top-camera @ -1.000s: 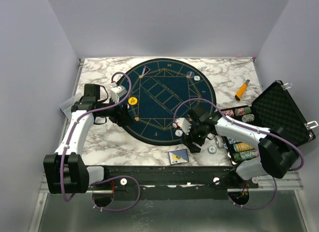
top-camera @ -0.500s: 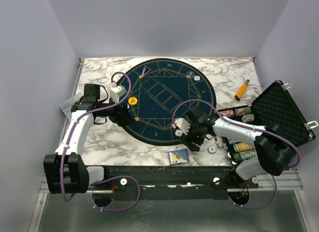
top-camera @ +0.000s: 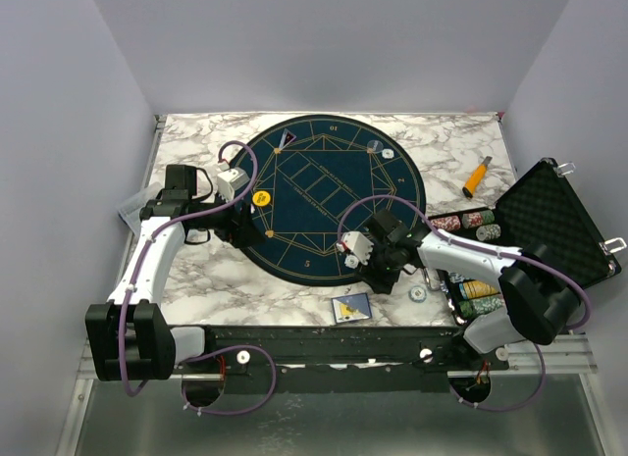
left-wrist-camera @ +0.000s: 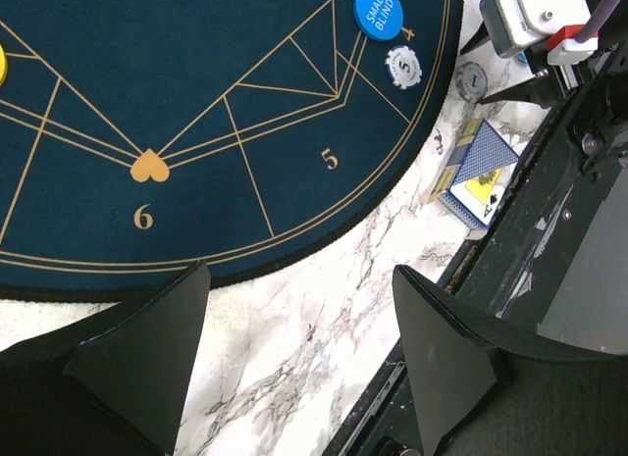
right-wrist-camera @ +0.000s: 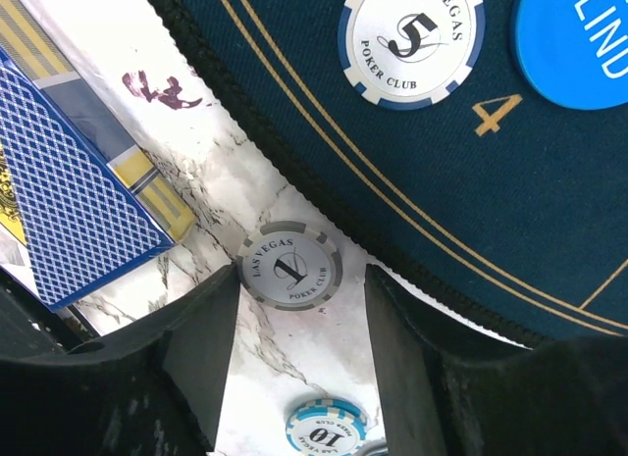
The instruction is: Distribute texas hold em gaming equipment
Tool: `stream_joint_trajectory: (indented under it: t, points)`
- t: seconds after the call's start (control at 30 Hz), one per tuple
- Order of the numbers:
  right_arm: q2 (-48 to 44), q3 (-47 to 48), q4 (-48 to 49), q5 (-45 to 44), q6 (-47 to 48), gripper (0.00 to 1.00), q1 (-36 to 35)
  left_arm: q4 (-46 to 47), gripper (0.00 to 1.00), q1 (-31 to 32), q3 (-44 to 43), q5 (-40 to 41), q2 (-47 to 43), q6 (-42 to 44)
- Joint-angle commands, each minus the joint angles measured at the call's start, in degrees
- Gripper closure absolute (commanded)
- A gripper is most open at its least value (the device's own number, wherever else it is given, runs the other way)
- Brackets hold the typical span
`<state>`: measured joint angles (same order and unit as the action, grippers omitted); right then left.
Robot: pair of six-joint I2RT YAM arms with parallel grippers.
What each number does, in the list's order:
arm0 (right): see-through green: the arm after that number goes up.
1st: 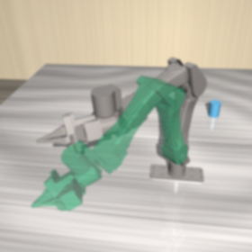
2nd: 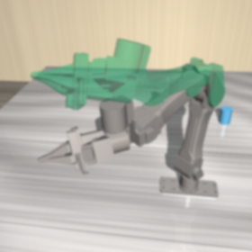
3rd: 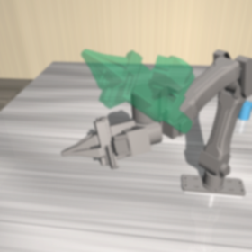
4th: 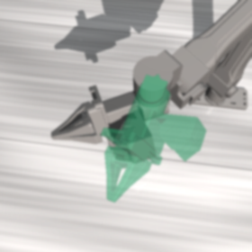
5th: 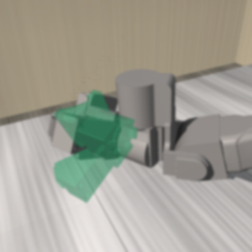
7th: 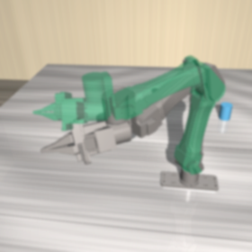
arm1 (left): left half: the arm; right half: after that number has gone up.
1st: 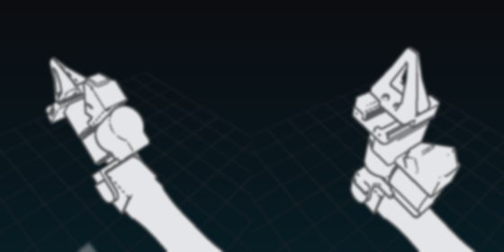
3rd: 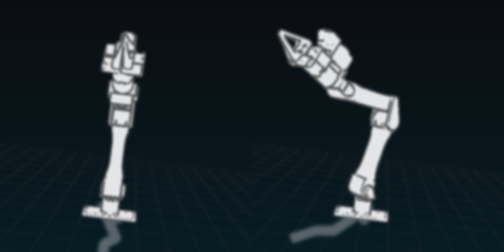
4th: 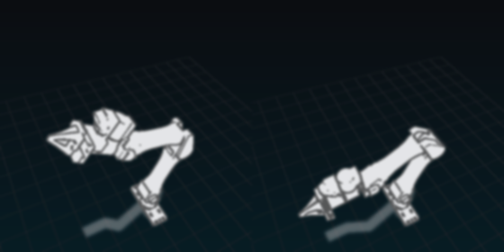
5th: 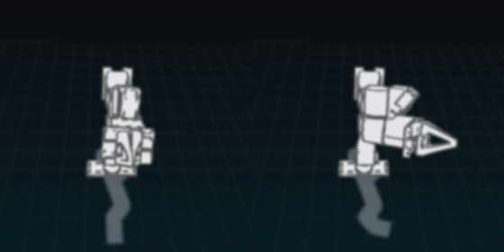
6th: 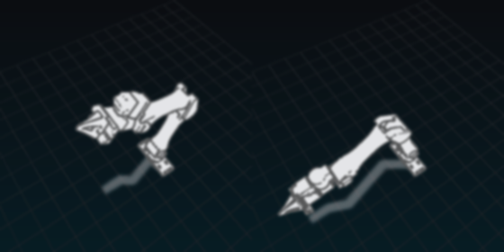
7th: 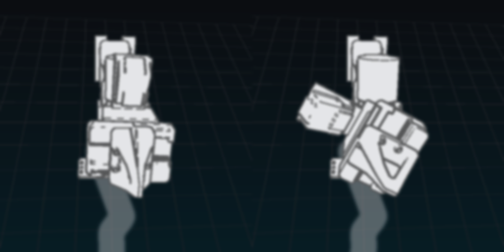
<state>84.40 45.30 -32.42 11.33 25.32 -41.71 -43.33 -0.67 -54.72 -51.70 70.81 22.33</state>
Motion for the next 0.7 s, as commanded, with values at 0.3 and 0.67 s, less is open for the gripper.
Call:
stream_joint_trajectory:
  t: [0.3,0.67]
  points:
    - [-1.5,-0.7,0.3,0.2,0.0,0.56,-0.5,0.8,0.22,0.1,0.0,1.2,-1.0,-0.3]
    - [-4.4,-0.7,-0.3,0.1,-0.2,0.56,-0.4,0.8,0.22,0.1,-0.4,1.5,-0.6,-0.7]
